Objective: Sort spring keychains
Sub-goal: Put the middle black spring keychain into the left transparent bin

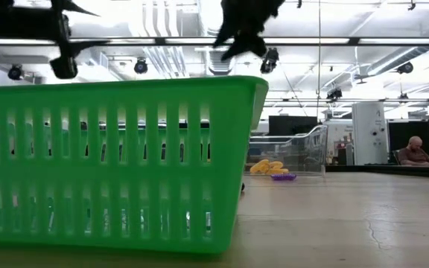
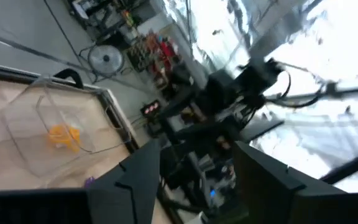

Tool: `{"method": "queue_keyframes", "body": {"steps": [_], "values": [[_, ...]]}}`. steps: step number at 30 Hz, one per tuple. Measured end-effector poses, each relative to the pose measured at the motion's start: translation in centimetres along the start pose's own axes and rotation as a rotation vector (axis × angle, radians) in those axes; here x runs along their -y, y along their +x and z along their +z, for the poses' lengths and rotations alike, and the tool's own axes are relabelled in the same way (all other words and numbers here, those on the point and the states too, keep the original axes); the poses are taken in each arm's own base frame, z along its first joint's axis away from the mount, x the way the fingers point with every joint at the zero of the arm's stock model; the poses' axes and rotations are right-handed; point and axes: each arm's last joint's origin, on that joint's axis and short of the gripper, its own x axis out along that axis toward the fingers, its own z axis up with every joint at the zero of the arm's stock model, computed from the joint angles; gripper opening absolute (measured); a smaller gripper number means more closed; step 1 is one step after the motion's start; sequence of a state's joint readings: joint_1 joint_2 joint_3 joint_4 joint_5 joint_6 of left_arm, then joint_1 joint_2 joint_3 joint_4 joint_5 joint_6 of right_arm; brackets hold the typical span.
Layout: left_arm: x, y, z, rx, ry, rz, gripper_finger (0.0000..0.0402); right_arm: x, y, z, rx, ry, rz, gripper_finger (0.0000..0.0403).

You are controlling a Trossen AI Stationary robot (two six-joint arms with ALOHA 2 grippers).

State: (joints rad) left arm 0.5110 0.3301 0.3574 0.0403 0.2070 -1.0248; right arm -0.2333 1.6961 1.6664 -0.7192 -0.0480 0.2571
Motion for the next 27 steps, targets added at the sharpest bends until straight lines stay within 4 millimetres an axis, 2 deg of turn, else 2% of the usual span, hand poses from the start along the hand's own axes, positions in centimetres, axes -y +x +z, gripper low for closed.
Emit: {"method": "queue_keyframes", "body": {"steps": [7, 13, 19, 23, 27], "values": [[3.0, 4.1, 2.1, -0.229, 0.182, 0.084, 0.0197, -2.4, -4.0, 0.5, 0.234, -0.036, 0.063, 0.0205], [4.9, 7.7, 2.7, -0.44, 0.354, 0.182, 0.0197, -3.1, -6.8, 0.3, 0.297, -0.047, 0.075, 0.0205], [6.2, 11.6, 1.3, -0.608, 0.513, 0.217, 0.0197, -3.7, -9.1, 0.2, 0.349, -0.055, 0.105, 0.0205], [6.1, 14.0, -0.5, -0.677, 0.604, 0.262, 0.0197, -4.0, -10.4, 0.2, 0.385, -0.06, 0.127, 0.0205], [6.5, 16.3, -2.5, -0.744, 0.678, 0.235, 0.0197, -4.1, -11.1, 0.2, 0.402, -0.056, 0.137, 0.0205]]}}
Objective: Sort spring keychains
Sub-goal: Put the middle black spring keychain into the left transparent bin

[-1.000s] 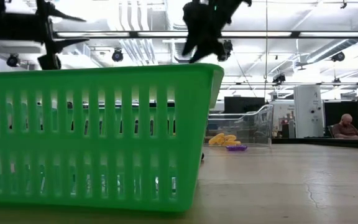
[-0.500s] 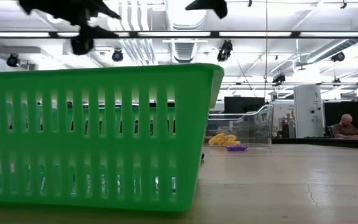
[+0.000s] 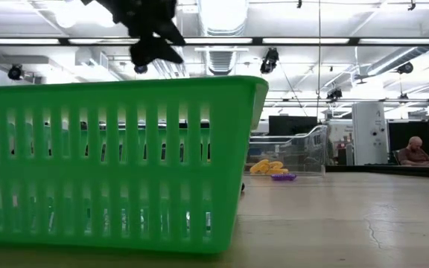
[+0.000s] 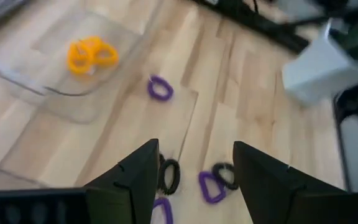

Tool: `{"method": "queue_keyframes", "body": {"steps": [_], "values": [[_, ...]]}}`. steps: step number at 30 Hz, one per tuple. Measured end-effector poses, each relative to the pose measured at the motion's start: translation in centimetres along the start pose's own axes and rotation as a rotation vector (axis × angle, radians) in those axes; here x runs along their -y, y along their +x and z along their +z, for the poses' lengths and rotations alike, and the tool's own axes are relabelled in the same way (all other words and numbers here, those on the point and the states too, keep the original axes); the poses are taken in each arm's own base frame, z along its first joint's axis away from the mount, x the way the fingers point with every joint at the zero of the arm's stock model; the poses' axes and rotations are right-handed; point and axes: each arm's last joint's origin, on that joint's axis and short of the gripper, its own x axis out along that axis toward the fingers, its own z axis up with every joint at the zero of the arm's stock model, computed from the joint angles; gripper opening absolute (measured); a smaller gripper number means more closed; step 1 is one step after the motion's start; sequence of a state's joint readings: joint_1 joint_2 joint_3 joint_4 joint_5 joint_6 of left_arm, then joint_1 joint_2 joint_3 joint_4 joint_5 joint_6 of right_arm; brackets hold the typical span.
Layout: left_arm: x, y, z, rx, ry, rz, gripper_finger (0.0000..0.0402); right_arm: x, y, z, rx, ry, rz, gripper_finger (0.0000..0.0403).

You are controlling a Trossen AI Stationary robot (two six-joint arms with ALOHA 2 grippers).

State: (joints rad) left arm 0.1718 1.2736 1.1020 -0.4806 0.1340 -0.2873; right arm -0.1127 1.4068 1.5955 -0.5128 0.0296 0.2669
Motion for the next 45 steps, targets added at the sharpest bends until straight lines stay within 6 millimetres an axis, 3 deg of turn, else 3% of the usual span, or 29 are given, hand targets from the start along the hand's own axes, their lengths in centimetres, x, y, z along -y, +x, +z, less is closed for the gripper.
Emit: {"method": "queue_keyframes", "body": {"steps": [10, 15, 20, 31, 45], "values": [[1.0, 7.3, -1.9, -0.196, 0.063, 0.074, 0.0197, -0.2, -0.6, 0.2, 0.016, 0.0, 0.01, 0.0205], [0.9, 10.0, -3.0, -0.254, 0.083, 0.094, 0.0197, -0.2, -0.6, 0.2, 0.018, 0.002, 0.01, 0.0205], [1.4, 12.1, -4.0, -0.282, 0.236, 0.073, 0.0197, -0.2, -0.6, 0.3, 0.022, 0.002, 0.012, 0.0205], [0.7, 15.1, -5.9, -0.349, 0.303, 0.171, 0.0197, -0.2, -0.5, 0.4, 0.033, -0.001, 0.015, 0.0205], [0.0, 16.9, -7.2, -0.403, 0.32, 0.183, 0.0197, -0.2, -0.5, 0.4, 0.033, -0.005, 0.014, 0.0205]]}}
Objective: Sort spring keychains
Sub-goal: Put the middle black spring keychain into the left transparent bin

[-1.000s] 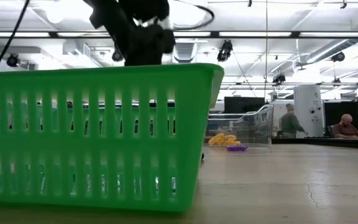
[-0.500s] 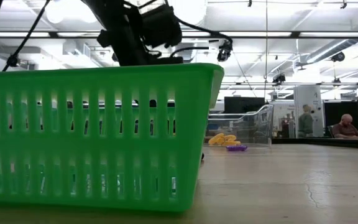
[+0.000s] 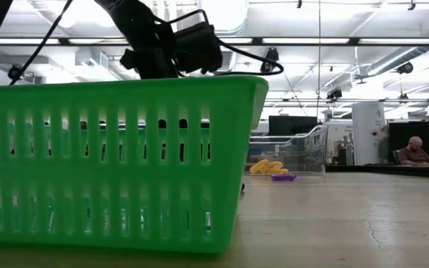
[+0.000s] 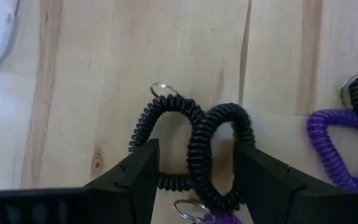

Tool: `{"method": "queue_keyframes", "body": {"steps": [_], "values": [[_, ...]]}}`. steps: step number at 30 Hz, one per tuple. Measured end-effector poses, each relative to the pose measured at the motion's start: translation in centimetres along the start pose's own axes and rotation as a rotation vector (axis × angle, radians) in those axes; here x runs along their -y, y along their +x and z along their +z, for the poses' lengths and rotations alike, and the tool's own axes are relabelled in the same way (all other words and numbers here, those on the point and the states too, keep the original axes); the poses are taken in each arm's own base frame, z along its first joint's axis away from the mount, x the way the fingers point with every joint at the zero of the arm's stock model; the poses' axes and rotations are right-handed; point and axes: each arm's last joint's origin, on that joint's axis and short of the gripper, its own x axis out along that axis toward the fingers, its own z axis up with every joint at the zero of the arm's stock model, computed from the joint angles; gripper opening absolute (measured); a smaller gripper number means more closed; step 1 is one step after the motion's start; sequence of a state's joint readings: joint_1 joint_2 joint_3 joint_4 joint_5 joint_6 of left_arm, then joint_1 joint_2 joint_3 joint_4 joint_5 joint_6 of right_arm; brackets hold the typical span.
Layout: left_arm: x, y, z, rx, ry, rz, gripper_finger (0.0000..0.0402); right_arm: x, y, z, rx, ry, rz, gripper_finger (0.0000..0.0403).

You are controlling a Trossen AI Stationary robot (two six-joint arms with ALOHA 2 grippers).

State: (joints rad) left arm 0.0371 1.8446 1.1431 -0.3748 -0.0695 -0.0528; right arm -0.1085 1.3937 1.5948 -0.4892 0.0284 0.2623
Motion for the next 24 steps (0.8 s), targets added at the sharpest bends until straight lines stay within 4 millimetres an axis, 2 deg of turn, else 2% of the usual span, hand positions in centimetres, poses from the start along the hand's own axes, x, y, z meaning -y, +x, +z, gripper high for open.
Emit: {"method": "queue_keyframes", "body": {"steps": [4, 7, 10, 16, 18, 24], "values": [[0.0, 0.4, -0.2, -0.013, 0.001, 0.0, 0.0194, 0.0, 0.1, 0.0, -0.001, 0.0, -0.001, 0.0205], [0.0, 0.6, -0.2, -0.019, 0.0, 0.001, 0.0173, 0.0, 0.2, -0.1, -0.003, 0.0, -0.002, 0.0205], [0.0, 0.6, -0.2, -0.019, -0.007, 0.001, 0.0135, 0.0, 0.2, -0.1, -0.004, 0.001, -0.002, 0.0205], [0.0, 0.2, 0.4, -0.013, -0.032, -0.004, 0.0026, 0.0, 0.2, -0.1, -0.005, 0.005, -0.002, 0.0205], [0.0, -0.2, 0.9, -0.008, -0.035, -0.005, 0.0018, 0.0, 0.2, -0.1, -0.005, 0.005, -0.003, 0.0205], [0.2, -2.0, 3.3, 0.017, -0.03, -0.028, 0.0026, 0.0, 0.2, -0.2, -0.006, 0.008, -0.003, 0.0205]]}}
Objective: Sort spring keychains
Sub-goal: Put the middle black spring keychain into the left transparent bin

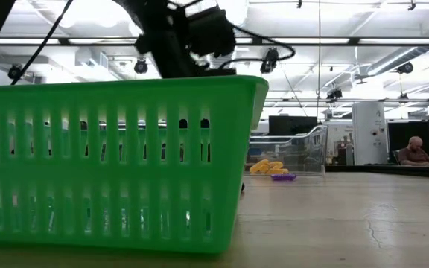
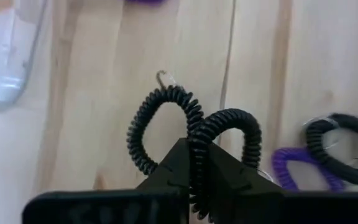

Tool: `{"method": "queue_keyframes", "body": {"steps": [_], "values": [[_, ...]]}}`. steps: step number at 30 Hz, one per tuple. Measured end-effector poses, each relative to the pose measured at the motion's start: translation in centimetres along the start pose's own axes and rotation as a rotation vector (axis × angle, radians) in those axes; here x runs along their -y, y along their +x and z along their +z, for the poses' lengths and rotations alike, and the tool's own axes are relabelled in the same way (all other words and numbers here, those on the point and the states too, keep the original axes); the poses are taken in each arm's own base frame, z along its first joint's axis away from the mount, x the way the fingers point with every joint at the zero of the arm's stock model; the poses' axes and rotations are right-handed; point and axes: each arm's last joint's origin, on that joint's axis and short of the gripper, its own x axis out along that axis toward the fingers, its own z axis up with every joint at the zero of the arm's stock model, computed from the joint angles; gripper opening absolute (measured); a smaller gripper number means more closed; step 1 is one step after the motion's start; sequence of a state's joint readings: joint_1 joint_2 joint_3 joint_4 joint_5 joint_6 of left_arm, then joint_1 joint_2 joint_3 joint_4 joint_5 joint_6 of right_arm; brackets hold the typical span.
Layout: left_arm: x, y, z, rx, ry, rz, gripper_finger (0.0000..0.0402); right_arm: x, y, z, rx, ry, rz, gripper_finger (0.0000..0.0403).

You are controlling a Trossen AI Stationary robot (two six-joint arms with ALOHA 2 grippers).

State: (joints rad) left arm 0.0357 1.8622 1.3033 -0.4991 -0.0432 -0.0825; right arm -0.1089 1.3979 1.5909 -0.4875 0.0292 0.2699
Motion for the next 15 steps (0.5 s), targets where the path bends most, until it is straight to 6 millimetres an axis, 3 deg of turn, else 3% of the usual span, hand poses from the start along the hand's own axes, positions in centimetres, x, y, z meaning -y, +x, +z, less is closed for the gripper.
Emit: {"method": "queue_keyframes", "body": {"steps": [8, 15], "values": [[0.4, -3.2, 2.7, -0.018, 0.032, -0.094, 0.0019, 0.0, 0.0, 0.0, 0.0, -0.005, 0.0, 0.0205], [0.2, -2.6, 2.3, -0.034, 0.041, -0.091, 0.0021, 0.0, 0.0, 0.0, -0.001, -0.006, 0.0, 0.0205]]}}
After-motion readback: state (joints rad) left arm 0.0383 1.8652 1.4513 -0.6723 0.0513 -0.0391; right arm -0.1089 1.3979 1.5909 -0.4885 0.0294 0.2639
